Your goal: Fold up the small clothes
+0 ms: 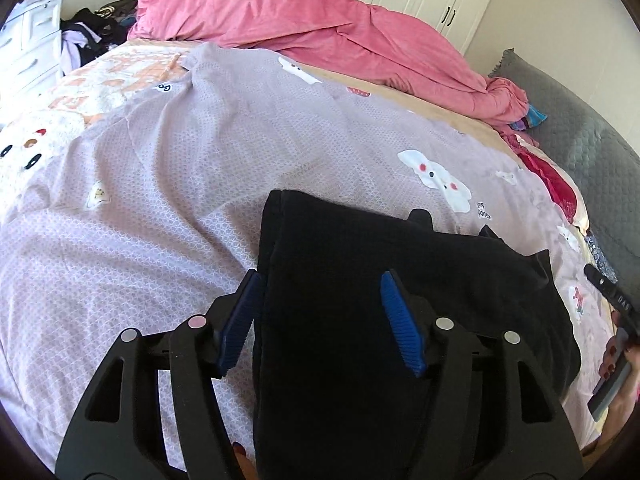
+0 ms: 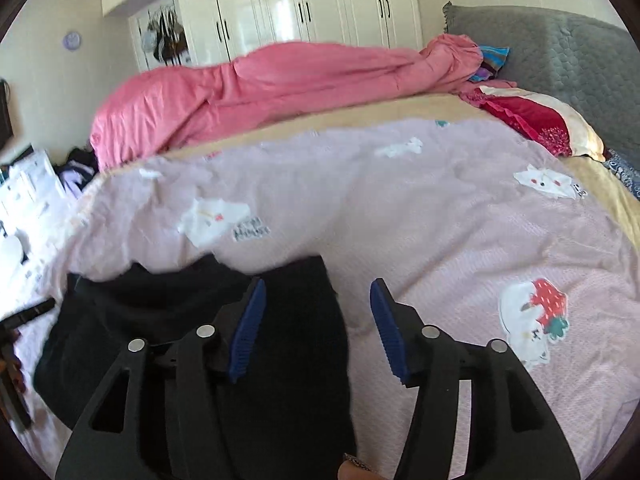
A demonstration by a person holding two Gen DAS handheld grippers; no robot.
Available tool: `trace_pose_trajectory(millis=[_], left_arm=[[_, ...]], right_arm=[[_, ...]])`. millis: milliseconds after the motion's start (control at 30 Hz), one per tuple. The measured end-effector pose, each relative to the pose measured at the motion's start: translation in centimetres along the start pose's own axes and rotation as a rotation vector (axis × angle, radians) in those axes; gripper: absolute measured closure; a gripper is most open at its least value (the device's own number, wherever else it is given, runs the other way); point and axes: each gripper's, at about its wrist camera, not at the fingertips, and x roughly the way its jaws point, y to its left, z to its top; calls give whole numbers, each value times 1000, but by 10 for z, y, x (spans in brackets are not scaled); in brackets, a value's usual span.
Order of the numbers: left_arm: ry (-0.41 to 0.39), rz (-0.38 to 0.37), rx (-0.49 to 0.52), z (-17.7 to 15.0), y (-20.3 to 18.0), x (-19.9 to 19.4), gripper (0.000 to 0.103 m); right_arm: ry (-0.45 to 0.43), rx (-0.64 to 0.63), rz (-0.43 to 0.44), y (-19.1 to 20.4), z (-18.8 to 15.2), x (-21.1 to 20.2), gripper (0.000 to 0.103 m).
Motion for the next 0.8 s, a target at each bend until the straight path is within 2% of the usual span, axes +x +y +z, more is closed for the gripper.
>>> trace_pose_trajectory(millis=[200, 400, 500, 533, 567, 600, 633, 667, 733, 800], left_arm=[[24, 9, -16, -4, 6, 7, 49], [69, 4, -37, -11, 9, 20, 49], [72, 32, -5, -13, 4, 22, 64], [72, 40, 8, -14, 2, 23, 68], [71, 48, 19, -14, 1, 23, 71], [65, 69, 36, -15, -1, 22, 82], [63, 78, 47, -15, -3, 21, 93], [61, 85, 73, -15, -6, 20, 96], [63, 94, 105, -14, -10, 16, 98], [31, 86, 115, -12, -12, 4, 98]], right_arm=[[97, -9, -59, -3, -14, 27, 44], [135, -40, -65, 8, -17, 53, 43], [158, -41, -77, 12, -22, 64, 46], [160, -41, -75, 12, -23, 66, 51], [160, -39, -64, 13, -24, 67, 67], [163, -32, -37, 13, -24, 67, 79], [158, -30, -30, 14, -23, 64, 84], [152, -33, -34, 15, -22, 62, 93], [130, -16, -15, 14, -18, 53, 95], [99, 34, 20, 7, -13, 43, 96]])
